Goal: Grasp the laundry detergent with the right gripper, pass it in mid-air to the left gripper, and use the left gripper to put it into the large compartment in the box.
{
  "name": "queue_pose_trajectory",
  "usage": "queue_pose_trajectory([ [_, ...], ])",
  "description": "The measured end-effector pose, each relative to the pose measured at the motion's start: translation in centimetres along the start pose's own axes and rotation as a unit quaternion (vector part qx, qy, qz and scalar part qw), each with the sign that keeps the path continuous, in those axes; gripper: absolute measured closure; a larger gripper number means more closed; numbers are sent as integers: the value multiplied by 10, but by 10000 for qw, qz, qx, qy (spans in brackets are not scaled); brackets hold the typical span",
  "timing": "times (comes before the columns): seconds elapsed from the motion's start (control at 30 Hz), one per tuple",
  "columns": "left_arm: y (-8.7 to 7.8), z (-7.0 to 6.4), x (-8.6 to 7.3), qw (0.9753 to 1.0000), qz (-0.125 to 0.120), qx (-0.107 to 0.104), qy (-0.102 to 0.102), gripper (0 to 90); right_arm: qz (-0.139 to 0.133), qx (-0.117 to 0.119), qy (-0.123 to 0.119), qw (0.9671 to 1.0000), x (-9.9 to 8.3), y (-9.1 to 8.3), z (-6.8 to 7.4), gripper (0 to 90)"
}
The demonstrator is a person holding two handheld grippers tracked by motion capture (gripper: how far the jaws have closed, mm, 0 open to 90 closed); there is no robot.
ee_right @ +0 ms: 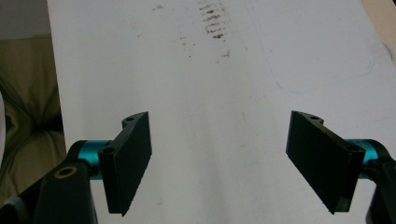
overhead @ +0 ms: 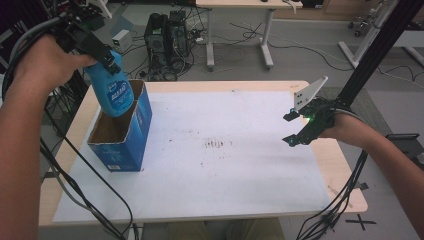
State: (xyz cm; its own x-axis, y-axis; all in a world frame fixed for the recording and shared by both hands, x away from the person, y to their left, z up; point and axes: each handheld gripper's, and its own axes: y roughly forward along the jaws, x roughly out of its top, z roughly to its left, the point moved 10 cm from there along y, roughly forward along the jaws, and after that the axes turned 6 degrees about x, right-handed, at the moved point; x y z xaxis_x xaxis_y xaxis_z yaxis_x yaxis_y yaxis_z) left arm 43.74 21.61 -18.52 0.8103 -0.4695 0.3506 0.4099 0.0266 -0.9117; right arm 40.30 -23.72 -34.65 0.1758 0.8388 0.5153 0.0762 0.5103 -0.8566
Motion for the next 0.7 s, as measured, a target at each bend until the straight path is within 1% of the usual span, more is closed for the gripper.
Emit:
queue_pose_trajectory([
  [0.03,3,1,-1,10000,-21,8,-54,378,-14,21,8,10000,0,0,0,217],
  [0.1,8,3,-5,10000,74,-6,-12,378,-18,11,-29,10000,0,-1,-1,217],
  [0.13,11,4,-5,10000,29,-9,-93,378,-11,5,-19,10000,-1,-1,-1,217],
  [0.17,13,6,-7,9999,101,6,-12,378,-5,5,-23,10000,-1,-1,-1,217],
  [0.2,17,5,-7,9999,20,26,-156,377,2,9,-23,10000,-1,-1,-1,217],
  [0.23,19,7,-9,9999,113,44,-58,378,-10,20,6,10000,0,-1,0,217],
  [0.27,21,8,-11,9999,154,40,-62,378,-20,12,-14,10000,0,-2,-1,217],
  [0.3,25,7,-12,9998,129,40,-172,377,-1,16,23,10000,-1,-2,-1,217],
  [0.33,27,8,-13,9998,153,40,-153,377,55,15,14,10000,-1,-3,-1,217],
  [0.4,31,10,-16,9997,162,24,-196,378,46,-51,138,9999,-1,-3,-3,217],
  [0.43,33,12,-16,9997,137,35,-192,378,53,2,125,9999,-1,-3,-3,217],
  [0.47,34,13,-18,9996,208,23,-172,377,49,9,143,9999,-1,-3,-3,217],
  [0.5,36,14,-19,9996,216,30,-149,377,51,-2,155,9999,-1,-3,-4,217],
  [0.53,38,14,-19,9997,185,37,-179,378,45,-61,221,9997,-1,-3,-5,217],
  [0.57,38,15,-20,9996,242,34,-103,378,47,-58,205,9998,-1,-4,-5,217],
  [0.6,40,14,-19,9997,188,32,-177,377,39,-62,183,9998,-1,-4,-5,217],
  [0.7,45,14,-21,9997,189,34,-171,377,32,-30,159,9999,-1,-4,-4,217],
])
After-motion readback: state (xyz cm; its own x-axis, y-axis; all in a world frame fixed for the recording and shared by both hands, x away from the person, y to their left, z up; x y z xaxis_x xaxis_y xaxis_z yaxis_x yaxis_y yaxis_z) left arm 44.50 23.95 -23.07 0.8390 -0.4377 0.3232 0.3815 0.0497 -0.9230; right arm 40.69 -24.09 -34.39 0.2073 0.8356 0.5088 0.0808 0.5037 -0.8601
